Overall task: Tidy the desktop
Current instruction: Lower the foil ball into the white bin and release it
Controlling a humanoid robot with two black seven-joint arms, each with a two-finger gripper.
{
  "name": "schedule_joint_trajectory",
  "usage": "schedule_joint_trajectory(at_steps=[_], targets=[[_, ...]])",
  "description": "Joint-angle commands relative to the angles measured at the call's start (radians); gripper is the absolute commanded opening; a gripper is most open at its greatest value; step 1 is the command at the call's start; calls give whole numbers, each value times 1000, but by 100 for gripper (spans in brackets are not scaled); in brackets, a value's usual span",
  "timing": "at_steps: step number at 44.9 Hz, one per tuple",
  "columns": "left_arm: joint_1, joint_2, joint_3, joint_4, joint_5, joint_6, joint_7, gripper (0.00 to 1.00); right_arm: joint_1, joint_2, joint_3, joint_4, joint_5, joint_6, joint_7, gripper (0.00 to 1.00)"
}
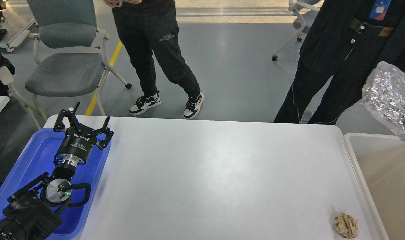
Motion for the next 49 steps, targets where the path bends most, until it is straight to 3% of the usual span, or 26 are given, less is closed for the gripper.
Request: schedule_joint_trajectory(at_steps=[1, 12, 26, 38, 49], targets=[[-1, 0, 0, 0, -2, 0, 0, 100, -146, 49, 0, -116, 317, -73, 47, 0], [-1, 0, 0, 0, 0, 0, 0, 100, -373, 193, 43, -346, 457, -63, 107, 0], [-1, 0, 0, 0, 0, 0, 0, 100, -647, 483, 263, -719, 497, -50, 97, 0], [-1, 0, 0, 0, 0, 0, 0, 100, -701, 673, 272, -956, 498, -46, 93, 0], [-1, 0, 0, 0, 0, 0, 0, 100, -715, 781, 273, -1073, 500, -46, 91, 0]])
